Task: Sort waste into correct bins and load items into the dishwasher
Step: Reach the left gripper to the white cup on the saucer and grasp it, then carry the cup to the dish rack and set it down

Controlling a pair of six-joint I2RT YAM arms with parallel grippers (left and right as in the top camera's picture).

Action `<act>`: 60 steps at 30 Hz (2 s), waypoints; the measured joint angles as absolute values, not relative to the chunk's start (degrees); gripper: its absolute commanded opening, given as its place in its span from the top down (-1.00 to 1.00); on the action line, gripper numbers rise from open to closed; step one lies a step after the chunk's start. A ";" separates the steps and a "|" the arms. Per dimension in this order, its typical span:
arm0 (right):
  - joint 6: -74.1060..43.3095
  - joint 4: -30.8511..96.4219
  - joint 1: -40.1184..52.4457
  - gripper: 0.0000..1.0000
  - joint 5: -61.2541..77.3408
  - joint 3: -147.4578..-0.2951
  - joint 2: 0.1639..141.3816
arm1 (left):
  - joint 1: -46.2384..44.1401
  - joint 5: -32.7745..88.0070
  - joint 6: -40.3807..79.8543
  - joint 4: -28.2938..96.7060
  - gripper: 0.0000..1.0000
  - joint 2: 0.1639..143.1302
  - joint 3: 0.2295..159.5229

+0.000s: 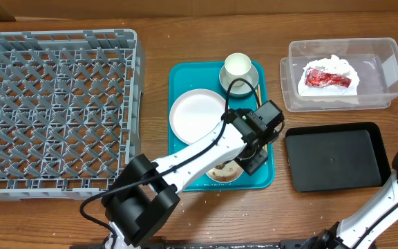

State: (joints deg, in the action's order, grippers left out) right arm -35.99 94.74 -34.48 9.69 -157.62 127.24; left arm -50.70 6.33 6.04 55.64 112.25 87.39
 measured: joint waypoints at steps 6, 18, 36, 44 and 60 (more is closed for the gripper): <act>-35.99 94.72 -34.46 -1.00 9.69 -157.62 127.24 | -47.59 6.55 9.10 58.30 -0.16 112.53 100.51; -35.99 94.76 -34.46 -1.00 9.69 -157.62 127.24 | -34.94 2.13 13.15 44.38 -0.18 112.51 106.54; -35.97 94.72 -34.46 -1.00 9.69 -157.62 127.24 | -34.28 2.94 -10.02 48.71 -0.71 124.95 116.05; -35.99 94.74 -34.46 -1.00 9.69 -157.62 127.24 | -34.52 4.29 -13.15 42.81 -0.40 128.20 120.79; -35.97 94.76 -34.46 -1.00 9.67 -157.62 127.24 | -34.52 4.21 -13.34 40.91 0.53 137.05 121.23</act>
